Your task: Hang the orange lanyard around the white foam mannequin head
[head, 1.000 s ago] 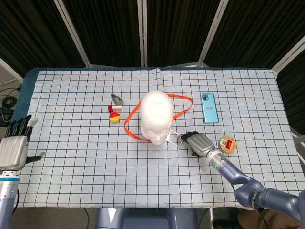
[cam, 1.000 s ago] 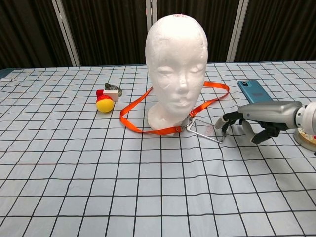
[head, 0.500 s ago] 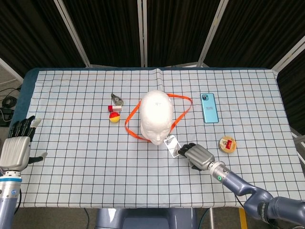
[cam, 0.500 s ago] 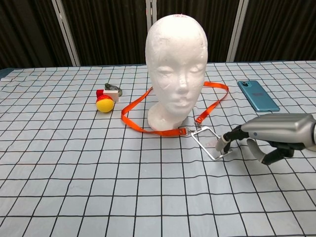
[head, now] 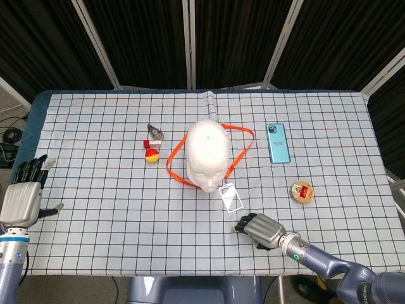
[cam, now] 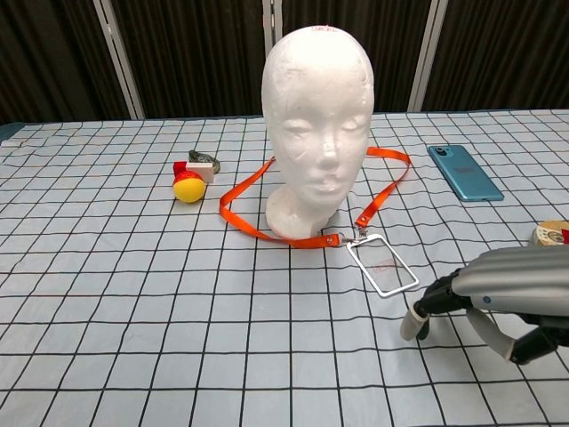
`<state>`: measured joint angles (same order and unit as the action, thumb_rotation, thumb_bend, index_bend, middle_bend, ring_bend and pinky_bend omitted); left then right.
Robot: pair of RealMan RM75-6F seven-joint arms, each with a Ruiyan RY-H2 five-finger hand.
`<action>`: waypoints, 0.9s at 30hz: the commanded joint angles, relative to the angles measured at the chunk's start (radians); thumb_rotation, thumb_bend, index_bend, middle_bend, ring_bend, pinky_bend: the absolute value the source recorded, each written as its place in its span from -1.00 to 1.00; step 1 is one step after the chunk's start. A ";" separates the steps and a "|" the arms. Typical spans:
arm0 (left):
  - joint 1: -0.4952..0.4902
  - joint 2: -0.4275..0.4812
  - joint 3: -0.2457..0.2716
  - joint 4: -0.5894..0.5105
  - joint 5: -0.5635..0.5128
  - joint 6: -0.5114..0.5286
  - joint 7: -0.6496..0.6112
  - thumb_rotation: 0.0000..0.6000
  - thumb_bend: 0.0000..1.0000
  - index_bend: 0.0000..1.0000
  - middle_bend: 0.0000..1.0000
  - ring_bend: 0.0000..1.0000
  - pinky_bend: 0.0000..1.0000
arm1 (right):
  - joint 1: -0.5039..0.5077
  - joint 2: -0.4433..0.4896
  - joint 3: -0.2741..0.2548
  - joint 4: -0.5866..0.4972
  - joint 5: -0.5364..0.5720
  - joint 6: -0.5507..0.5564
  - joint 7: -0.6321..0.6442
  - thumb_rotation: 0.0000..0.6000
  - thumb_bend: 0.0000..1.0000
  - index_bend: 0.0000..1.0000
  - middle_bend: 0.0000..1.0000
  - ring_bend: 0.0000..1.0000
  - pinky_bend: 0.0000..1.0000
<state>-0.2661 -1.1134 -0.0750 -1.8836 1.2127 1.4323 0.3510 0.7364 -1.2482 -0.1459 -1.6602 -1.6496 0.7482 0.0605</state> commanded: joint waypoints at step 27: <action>0.011 0.000 -0.020 0.007 -0.002 -0.024 -0.004 1.00 -1.00 -1.00 -1.00 -1.00 -1.00 | 0.018 -0.114 0.093 0.136 0.164 -0.031 -0.075 1.00 1.00 -0.58 -0.59 -0.68 -0.55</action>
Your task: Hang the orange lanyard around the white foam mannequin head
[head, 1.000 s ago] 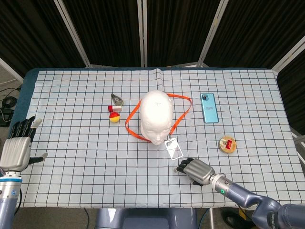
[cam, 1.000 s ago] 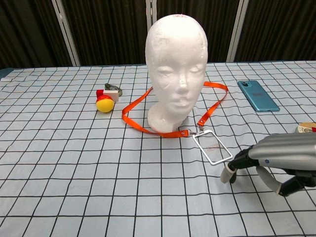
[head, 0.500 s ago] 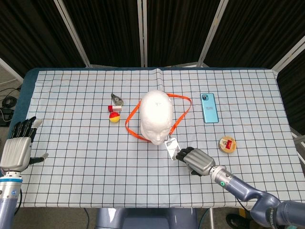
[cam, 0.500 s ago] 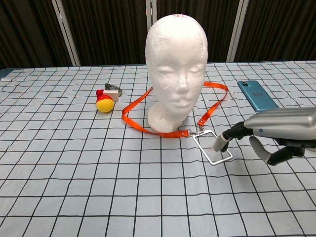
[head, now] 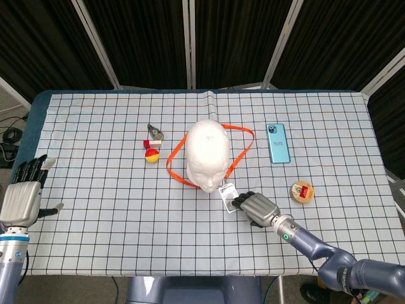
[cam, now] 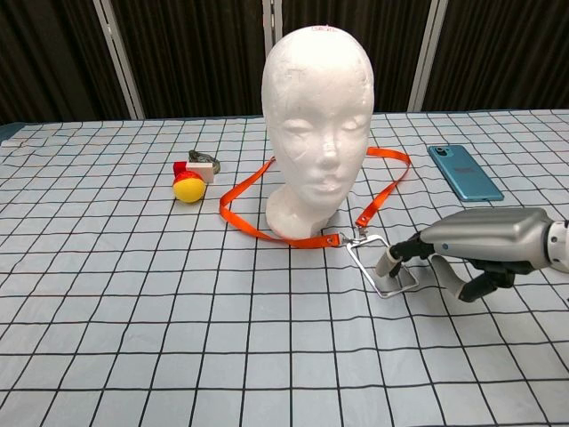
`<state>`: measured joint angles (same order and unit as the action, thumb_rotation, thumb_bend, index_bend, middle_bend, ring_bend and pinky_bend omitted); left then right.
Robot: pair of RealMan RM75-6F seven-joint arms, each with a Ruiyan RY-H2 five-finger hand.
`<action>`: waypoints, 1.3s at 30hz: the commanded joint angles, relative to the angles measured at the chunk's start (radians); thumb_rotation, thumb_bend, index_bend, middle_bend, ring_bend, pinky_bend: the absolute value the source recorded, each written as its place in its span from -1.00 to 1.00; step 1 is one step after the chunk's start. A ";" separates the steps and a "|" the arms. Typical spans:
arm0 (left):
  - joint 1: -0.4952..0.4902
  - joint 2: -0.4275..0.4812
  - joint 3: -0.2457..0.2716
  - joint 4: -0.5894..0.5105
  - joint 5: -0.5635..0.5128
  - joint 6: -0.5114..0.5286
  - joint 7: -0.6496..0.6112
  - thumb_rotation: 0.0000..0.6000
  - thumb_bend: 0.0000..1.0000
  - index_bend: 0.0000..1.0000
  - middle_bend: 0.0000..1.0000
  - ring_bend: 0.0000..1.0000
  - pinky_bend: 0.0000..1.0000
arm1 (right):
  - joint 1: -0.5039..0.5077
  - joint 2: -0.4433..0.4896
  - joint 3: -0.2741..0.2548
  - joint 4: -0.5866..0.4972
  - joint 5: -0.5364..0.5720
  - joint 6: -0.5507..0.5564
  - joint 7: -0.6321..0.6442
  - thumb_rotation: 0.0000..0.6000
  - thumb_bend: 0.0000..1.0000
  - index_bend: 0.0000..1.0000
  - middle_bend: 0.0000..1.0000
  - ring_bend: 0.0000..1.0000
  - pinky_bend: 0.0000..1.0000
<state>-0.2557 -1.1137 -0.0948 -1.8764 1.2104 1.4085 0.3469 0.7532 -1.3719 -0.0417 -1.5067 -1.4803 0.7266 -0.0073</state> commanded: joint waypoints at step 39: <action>0.011 -0.007 -0.004 -0.007 0.014 -0.007 0.013 1.00 -1.00 -1.00 -1.00 -1.00 -1.00 | -0.022 0.187 -0.155 -0.293 -0.259 0.102 0.062 1.00 1.00 -0.55 -0.57 -0.68 -0.54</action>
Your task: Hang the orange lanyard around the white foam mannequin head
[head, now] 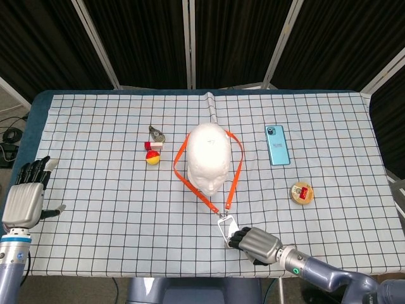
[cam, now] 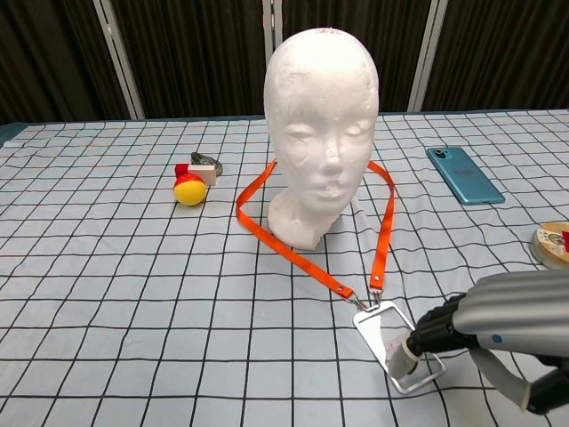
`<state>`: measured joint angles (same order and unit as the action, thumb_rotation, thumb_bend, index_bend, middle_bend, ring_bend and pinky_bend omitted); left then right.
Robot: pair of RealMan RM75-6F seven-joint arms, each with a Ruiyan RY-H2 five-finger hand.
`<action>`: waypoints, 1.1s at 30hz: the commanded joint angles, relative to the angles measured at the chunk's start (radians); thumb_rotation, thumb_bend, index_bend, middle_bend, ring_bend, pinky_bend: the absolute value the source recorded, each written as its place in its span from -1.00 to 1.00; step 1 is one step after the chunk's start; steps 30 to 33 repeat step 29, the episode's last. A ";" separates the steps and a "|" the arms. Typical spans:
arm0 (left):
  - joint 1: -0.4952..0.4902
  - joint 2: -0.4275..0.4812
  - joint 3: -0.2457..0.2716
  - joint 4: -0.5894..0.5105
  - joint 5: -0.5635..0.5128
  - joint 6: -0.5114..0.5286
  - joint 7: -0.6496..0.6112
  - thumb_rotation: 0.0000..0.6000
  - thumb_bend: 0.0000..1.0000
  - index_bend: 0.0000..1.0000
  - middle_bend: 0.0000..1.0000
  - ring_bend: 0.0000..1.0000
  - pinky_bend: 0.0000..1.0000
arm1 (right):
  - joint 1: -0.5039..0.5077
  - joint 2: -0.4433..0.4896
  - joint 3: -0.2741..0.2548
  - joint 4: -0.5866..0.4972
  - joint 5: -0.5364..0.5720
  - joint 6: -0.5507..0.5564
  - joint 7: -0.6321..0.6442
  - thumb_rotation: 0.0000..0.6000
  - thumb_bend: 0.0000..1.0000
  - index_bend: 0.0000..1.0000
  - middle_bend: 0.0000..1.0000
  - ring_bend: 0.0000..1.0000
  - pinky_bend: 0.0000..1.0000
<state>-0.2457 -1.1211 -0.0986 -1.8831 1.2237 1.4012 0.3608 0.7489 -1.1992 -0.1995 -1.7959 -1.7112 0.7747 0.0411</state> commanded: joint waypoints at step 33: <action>0.130 0.029 0.099 0.114 0.213 0.121 -0.184 1.00 -1.00 -1.00 -1.00 -1.00 -1.00 | -0.566 0.041 0.119 0.284 0.077 0.919 -0.073 1.00 -1.00 -1.00 -1.00 -1.00 -1.00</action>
